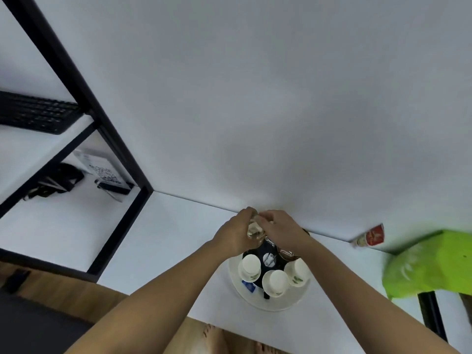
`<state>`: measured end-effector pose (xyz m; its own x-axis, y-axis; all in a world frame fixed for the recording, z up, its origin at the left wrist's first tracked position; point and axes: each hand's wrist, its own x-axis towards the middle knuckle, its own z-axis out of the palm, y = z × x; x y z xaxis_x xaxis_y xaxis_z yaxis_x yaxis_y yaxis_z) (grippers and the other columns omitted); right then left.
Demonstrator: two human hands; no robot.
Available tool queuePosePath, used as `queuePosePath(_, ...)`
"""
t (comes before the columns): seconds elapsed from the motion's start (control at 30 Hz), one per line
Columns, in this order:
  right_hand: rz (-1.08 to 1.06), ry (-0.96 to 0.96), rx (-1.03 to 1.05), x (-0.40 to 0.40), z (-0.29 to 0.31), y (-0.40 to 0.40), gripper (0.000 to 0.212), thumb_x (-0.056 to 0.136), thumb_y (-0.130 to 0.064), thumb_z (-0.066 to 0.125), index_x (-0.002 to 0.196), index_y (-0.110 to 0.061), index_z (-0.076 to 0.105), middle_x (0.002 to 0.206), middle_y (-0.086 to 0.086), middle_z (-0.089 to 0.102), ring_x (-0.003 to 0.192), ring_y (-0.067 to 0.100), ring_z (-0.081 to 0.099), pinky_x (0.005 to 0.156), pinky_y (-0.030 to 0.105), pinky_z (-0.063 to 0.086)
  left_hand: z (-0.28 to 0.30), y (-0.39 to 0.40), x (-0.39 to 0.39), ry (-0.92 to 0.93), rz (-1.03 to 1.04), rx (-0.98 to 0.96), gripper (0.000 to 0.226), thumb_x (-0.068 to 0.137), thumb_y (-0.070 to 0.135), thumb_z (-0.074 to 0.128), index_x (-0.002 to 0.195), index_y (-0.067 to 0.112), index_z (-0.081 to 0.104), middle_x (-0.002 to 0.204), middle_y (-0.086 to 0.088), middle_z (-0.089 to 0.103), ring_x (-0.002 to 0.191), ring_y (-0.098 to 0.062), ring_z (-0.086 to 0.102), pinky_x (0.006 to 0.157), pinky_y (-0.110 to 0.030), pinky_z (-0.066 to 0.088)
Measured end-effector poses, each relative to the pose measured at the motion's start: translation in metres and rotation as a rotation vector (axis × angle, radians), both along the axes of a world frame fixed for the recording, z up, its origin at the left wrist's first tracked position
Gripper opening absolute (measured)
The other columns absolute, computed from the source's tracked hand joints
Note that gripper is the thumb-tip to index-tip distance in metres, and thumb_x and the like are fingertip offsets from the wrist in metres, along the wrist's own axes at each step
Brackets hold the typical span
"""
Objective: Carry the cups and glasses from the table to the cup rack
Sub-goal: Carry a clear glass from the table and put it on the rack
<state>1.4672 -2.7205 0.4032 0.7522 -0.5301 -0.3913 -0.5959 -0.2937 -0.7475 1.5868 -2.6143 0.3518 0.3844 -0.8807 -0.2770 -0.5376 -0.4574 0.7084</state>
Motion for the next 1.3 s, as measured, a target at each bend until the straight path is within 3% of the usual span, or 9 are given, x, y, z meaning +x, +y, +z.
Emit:
queuePosePath(0.13,0.014,0.052,-0.064,0.0,-0.008,0.005,0.028,0.105,-0.028,0.044,0.118,-0.024,0.067,0.101,-0.008,0.068,0.089,0.008,0.06,0.065,0.009,0.037,-0.015,-0.005,-0.002,0.018,-0.031,0.032,0.067,0.08,0.028,0.079,0.136,0.023,0.043,0.13,0.004,0.057,0.107,-0.015,0.061,0.079,-0.022,0.043)
queuePosePath(0.3,0.083,0.218,-0.142,0.004,-0.025,-0.002,0.029,0.1,-0.017,0.04,0.109,-0.011,0.067,0.104,0.006,0.071,0.093,0.024,0.064,0.08,0.035,0.051,-0.031,-0.012,0.001,0.05,-0.045,0.088,0.076,0.074,0.035,0.078,0.139,0.023,0.041,0.133,-0.001,0.058,0.112,-0.02,0.062,0.091,-0.03,0.051)
queuePosePath(0.4,0.121,0.275,-0.166,0.006,-0.039,-0.004,0.027,0.099,-0.018,0.039,0.108,-0.015,0.064,0.108,0.005,0.069,0.097,0.024,0.064,0.079,0.033,0.048,-0.049,-0.016,0.008,0.074,-0.065,0.109,0.09,0.059,0.052,0.072,0.139,0.03,0.037,0.127,0.001,0.062,0.11,-0.023,0.065,0.093,-0.042,0.054)
queuePosePath(0.57,0.168,0.351,-0.136,0.008,-0.054,-0.001,0.029,0.101,-0.016,0.036,0.115,-0.012,0.061,0.112,0.008,0.067,0.094,0.022,0.058,0.076,0.03,0.041,-0.051,-0.014,0.008,0.046,-0.138,0.18,0.077,0.075,0.028,0.082,0.138,0.015,0.039,0.128,-0.005,0.061,0.112,-0.029,0.063,0.093,-0.04,0.052)
queuePosePath(0.7,0.16,0.354,-0.134,0.007,-0.06,0.0,0.028,0.1,-0.014,0.038,0.115,-0.012,0.061,0.111,0.008,0.068,0.091,0.021,0.06,0.072,0.028,0.04,-0.058,-0.014,0.01,0.058,-0.123,0.184,0.077,0.074,0.025,0.086,0.136,0.014,0.041,0.125,-0.006,0.064,0.11,-0.026,0.063,0.092,-0.038,0.053)
queuePosePath(0.87,0.181,0.309,-0.163,0.007,-0.048,0.0,0.034,0.103,-0.019,0.036,0.129,-0.014,0.058,0.127,0.009,0.064,0.105,0.021,0.059,0.088,0.033,0.047,-0.051,-0.019,0.018,0.046,-0.163,0.188,0.105,0.066,0.029,0.086,0.152,0.022,0.026,0.143,-0.004,0.05,0.124,-0.024,0.056,0.102,-0.042,0.05)
queuePosePath(0.97,0.18,0.235,-0.197,0.011,-0.021,-0.006,0.038,0.104,-0.017,0.037,0.137,-0.015,0.055,0.137,0.008,0.059,0.121,0.026,0.057,0.104,0.038,0.044,-0.018,-0.028,0.03,0.026,-0.186,0.233,0.087,0.073,0.019,0.083,0.144,0.015,0.034,0.139,-0.009,0.05,0.123,-0.027,0.054,0.096,-0.038,0.05)
queuePosePath(1.1,0.145,0.116,-0.251,0.024,0.031,-0.021,0.039,0.106,-0.019,0.035,0.14,-0.016,0.053,0.144,0.005,0.054,0.13,0.021,0.051,0.104,0.03,0.039,0.045,-0.042,0.052,-0.056,-0.179,0.204,0.055,0.091,0.024,0.071,0.139,0.013,0.046,0.139,-0.004,0.052,0.12,-0.022,0.053,0.087,-0.025,0.04)
queuePosePath(1.3,0.109,-0.215,-0.365,0.044,0.124,-0.043,0.033,0.104,-0.025,0.045,0.131,-0.021,0.062,0.135,-0.002,0.061,0.121,0.014,0.056,0.094,0.021,0.039,0.172,-0.039,0.082,-0.231,-0.016,-0.001,0.013,0.094,0.02,0.057,0.104,0.027,0.062,0.116,0.005,0.064,0.102,-0.016,0.063,0.093,-0.037,0.054)
